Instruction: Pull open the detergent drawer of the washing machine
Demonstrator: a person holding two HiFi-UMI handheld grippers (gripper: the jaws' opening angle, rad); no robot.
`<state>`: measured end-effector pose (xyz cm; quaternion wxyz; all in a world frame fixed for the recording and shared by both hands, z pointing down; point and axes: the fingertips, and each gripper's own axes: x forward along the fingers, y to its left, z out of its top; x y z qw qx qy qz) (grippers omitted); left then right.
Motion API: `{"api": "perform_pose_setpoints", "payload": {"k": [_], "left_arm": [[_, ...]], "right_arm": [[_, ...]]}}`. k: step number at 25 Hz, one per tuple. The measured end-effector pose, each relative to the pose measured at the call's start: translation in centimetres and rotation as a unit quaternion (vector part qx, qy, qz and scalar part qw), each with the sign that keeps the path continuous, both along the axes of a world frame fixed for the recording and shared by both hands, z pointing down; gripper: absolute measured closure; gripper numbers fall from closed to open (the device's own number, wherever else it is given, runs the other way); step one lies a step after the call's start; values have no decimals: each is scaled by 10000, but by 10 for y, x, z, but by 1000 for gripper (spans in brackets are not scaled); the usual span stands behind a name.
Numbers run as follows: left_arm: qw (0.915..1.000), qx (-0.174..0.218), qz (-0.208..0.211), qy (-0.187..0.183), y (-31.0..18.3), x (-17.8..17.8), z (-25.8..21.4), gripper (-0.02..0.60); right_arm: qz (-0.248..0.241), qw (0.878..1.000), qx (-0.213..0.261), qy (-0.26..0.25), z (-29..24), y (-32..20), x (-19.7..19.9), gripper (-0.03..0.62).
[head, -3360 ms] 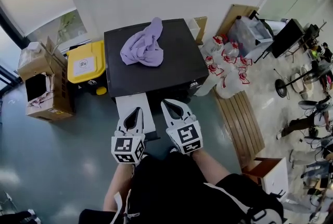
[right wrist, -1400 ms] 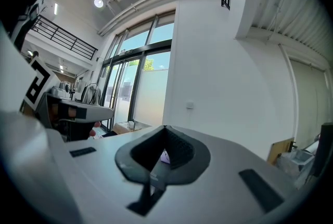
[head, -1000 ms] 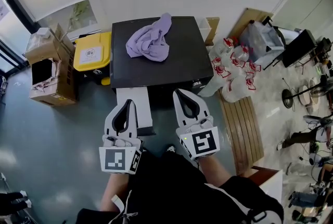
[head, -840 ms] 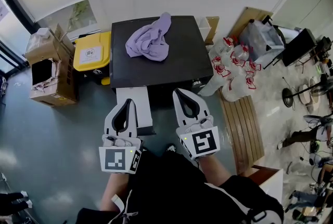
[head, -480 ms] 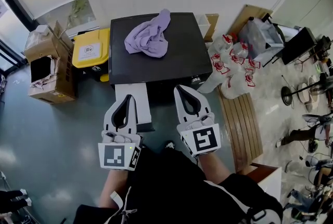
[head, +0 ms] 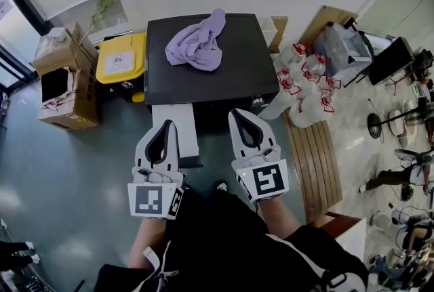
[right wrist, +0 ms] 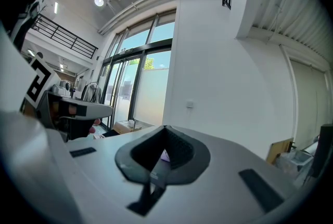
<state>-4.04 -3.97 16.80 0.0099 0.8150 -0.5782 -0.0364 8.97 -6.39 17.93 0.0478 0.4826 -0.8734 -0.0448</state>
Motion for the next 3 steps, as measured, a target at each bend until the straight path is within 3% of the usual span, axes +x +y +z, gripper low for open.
{"api": "perform_pose_setpoints", "payload": {"k": [3], "left_arm": [[10000,-8,6,-9,0,-2,2,560]], "right_arm": [[2,10000,-9,-1,2,0,-1,588]]}}
